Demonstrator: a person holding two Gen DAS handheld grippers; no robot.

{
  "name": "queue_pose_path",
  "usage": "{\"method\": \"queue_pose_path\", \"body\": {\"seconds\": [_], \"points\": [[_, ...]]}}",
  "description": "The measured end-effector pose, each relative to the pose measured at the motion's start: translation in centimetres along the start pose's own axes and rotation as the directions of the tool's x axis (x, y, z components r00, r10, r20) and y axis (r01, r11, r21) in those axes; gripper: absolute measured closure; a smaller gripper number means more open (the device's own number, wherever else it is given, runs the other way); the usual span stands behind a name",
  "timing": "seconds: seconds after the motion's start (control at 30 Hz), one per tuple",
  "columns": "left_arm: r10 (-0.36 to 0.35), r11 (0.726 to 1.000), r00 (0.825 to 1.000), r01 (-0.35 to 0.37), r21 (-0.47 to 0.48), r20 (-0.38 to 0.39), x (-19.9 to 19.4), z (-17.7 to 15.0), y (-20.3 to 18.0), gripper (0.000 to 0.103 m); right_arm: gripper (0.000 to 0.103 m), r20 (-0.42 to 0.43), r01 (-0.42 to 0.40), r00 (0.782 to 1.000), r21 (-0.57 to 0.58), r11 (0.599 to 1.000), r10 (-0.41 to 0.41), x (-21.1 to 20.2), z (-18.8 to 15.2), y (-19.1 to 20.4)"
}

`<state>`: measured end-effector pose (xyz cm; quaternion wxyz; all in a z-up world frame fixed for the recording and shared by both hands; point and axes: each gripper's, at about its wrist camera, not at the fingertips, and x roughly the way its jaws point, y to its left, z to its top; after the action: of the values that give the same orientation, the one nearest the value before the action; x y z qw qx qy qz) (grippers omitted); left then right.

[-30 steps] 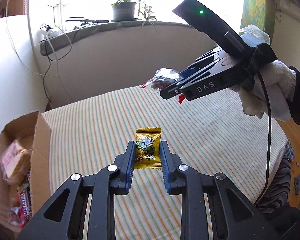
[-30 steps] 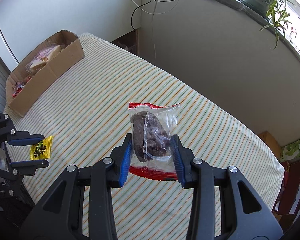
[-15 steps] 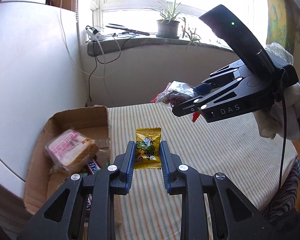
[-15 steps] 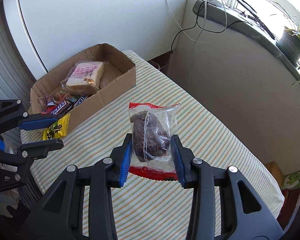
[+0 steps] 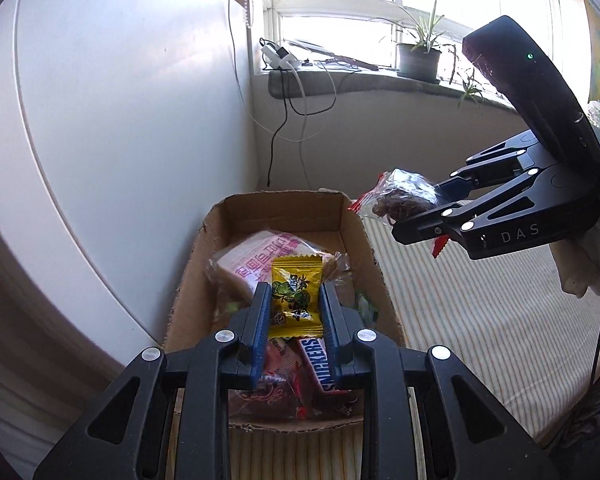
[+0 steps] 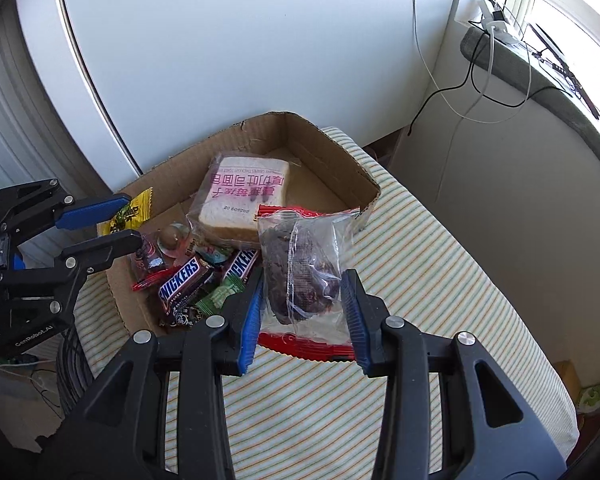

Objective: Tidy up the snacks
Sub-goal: 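Carry both items into the box and open both tools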

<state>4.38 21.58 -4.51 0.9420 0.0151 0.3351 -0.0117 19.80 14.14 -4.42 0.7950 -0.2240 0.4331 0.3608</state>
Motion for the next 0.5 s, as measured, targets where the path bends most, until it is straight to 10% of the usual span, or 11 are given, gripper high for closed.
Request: {"method": "queue_pose_path", "body": {"seconds": [0.5], "points": [[0.046, 0.998, 0.999, -0.047, -0.051, -0.019, 0.8, 0.0, 1.9, 0.079, 0.062, 0.007, -0.077, 0.997, -0.002, 0.997, 0.077, 2.4, 2.7, 2.9]]}}
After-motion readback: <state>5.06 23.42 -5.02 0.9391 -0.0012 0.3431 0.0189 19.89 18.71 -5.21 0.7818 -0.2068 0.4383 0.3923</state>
